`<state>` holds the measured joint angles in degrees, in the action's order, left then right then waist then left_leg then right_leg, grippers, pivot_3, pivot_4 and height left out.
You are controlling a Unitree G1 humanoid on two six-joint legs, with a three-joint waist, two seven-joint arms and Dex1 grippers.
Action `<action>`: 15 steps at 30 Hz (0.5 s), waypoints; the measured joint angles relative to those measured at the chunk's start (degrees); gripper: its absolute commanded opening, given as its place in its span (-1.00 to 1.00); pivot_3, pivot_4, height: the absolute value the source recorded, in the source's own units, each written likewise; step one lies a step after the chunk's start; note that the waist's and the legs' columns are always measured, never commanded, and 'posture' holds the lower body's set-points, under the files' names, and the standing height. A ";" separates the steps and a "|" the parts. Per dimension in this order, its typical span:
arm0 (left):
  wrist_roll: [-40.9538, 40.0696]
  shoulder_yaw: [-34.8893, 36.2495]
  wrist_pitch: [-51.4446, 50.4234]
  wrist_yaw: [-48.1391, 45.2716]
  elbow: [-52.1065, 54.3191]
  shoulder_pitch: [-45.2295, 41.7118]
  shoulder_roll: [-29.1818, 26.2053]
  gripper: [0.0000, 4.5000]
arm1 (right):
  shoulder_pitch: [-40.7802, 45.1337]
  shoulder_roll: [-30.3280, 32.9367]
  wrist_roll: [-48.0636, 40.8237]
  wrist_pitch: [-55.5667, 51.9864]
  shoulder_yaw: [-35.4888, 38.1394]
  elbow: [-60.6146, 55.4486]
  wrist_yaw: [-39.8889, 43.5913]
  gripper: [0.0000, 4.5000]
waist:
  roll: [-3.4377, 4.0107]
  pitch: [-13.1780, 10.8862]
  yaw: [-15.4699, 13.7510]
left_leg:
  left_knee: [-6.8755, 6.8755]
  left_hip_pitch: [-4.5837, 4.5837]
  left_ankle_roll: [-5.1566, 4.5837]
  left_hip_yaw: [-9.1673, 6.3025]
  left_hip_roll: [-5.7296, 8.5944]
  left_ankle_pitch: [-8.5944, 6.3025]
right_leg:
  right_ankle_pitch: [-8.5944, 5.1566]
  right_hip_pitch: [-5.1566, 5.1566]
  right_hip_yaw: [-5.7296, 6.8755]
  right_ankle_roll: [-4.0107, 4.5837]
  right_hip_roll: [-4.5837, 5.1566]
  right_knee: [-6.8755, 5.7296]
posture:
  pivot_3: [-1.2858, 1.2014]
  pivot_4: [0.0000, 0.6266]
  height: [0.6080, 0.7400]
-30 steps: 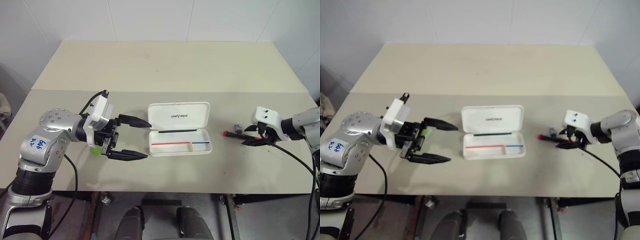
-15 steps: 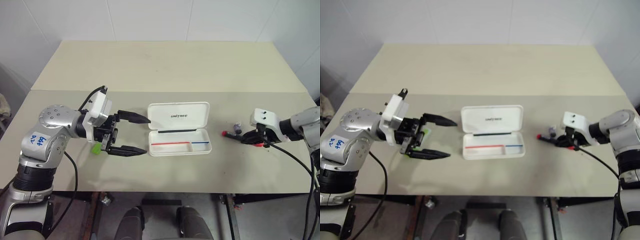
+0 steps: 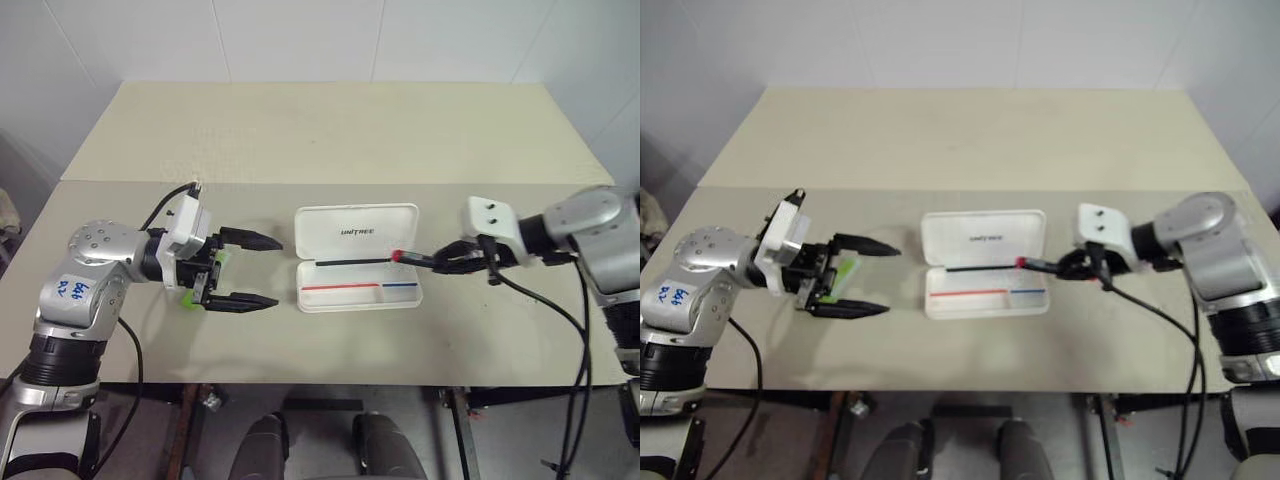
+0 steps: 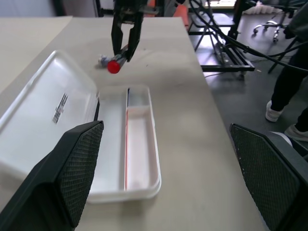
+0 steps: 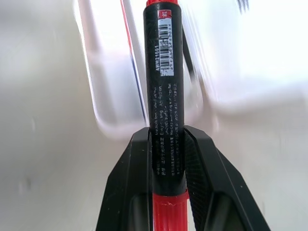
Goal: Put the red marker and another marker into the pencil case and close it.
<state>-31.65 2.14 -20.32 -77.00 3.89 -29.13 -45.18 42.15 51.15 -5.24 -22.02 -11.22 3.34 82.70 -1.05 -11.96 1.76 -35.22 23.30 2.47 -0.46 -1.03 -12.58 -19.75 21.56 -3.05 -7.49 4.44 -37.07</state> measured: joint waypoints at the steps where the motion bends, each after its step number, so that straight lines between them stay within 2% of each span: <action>1: 0.18 0.19 0.28 0.06 -0.14 0.32 -0.20 1.00 | 0.04 -0.59 -0.10 -0.56 -0.37 -0.93 -0.23 -0.75 | 0.00 0.00 -0.03 | 0.00 0.00 -0.01 0.01 0.00 -0.01 | 0.00 0.00 -0.01 0.00 0.02 0.00 | 0.03 -0.52 1.00; 7: 1.27 3.16 1.60 2.00 0.39 4.79 -2.87 1.00 | 0.53 -7.38 0.65 -1.48 -4.91 -3.97 -3.34 -0.75 | -0.08 -0.03 0.16 | 0.04 0.01 -0.02 0.02 -0.03 -0.03 | 0.00 0.03 -0.01 0.00 0.02 0.04 | 0.03 -0.52 1.00; 15: 1.12 10.26 0.24 5.35 4.48 13.77 -5.25 1.00 | 3.15 -12.44 3.61 4.21 -7.43 1.60 -6.60 -0.75 | -0.26 -0.13 0.19 | 0.05 0.01 -0.02 0.04 -0.08 -0.04 | 0.01 0.06 0.02 0.04 0.03 0.01 | 0.03 -0.52 1.00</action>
<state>-30.53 12.40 -20.08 -71.65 8.37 -15.36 -50.43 45.31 38.71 -1.63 -17.81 -18.64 4.94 76.09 -1.31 -12.09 1.96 -35.17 23.32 2.45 -0.42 -1.11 -12.62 -19.74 21.62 -3.03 -7.45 4.48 -37.05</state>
